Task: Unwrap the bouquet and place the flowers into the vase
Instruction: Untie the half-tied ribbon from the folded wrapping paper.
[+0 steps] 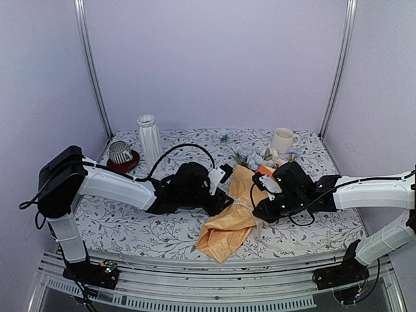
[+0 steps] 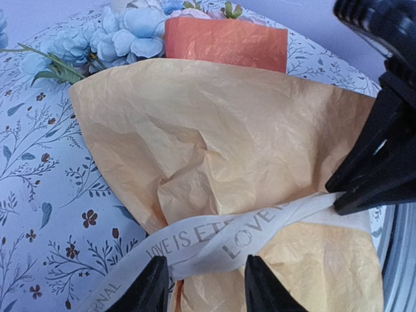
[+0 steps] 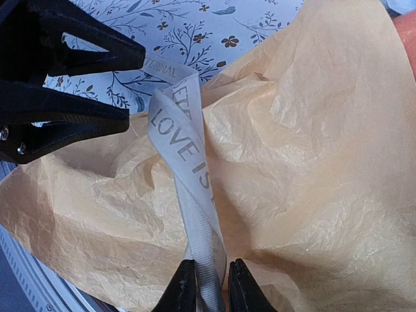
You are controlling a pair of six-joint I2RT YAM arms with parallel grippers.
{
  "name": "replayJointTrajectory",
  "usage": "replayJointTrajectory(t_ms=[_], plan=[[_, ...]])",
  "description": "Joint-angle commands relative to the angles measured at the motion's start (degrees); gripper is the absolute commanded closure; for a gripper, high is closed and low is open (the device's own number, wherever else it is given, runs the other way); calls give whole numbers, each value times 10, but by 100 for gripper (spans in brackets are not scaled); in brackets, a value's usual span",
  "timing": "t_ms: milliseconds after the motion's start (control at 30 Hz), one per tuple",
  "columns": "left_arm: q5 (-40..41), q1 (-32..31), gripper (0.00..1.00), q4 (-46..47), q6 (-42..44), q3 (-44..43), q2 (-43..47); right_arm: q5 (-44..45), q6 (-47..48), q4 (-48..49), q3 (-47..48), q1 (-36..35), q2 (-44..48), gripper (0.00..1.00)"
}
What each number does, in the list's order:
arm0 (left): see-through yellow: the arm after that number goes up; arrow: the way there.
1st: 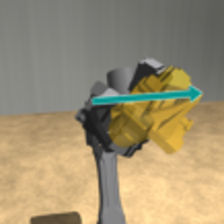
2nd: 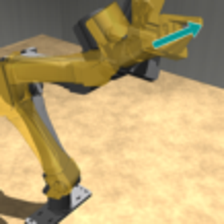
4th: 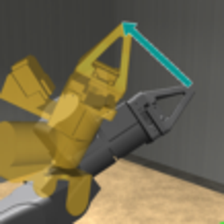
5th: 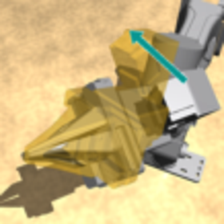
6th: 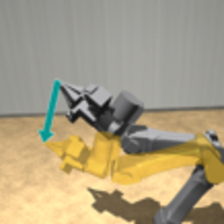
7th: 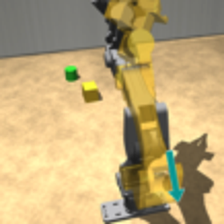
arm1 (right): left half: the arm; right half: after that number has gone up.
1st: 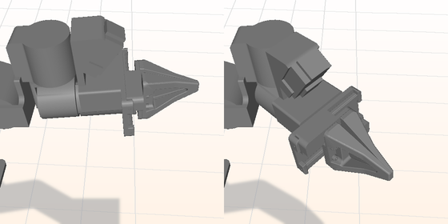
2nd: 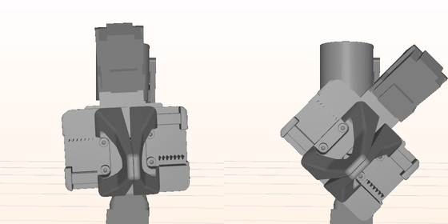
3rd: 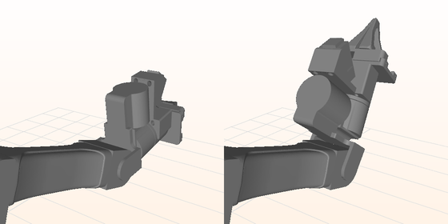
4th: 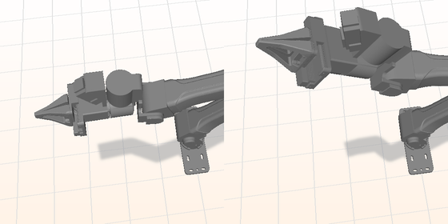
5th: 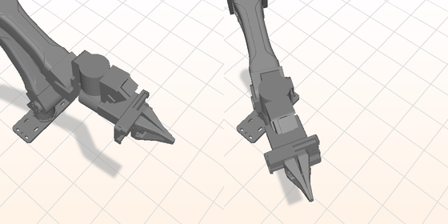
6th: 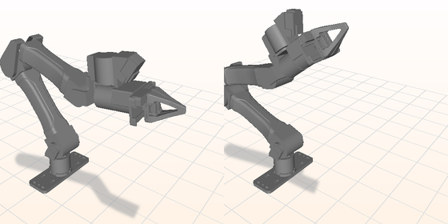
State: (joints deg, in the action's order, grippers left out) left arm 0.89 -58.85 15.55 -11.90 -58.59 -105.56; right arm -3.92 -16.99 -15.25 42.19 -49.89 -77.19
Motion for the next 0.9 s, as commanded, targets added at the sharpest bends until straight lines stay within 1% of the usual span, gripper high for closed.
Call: replayJointTrajectory(t_ms=[0, 33, 67, 133, 467, 700, 867], plan=[[10, -9, 58, 5, 9, -7, 6, 18, -2, -1, -1, -5, 6, 90], [11, -8, 58, 5, 10, -7, 7, 19, -1, -1, 1, -5, 7, 94], [12, -9, 58, 5, 10, -7, 8, 20, -1, 0, 1, -5, 9, 96], [13, -11, 59, 5, 13, -6, 10, 21, -1, 3, 1, -5, 18, 96], [14, -18, 58, 19, 29, -2, 18, 23, 0, 33, -24, -5, 85, 96], [8, -22, 58, 7, 36, -24, 2, 14, 2, 41, -27, -5, 80, 96], [6, -22, 61, -21, 37, -54, -20, 8, 3, 46, -28, -5, 77, 96]])
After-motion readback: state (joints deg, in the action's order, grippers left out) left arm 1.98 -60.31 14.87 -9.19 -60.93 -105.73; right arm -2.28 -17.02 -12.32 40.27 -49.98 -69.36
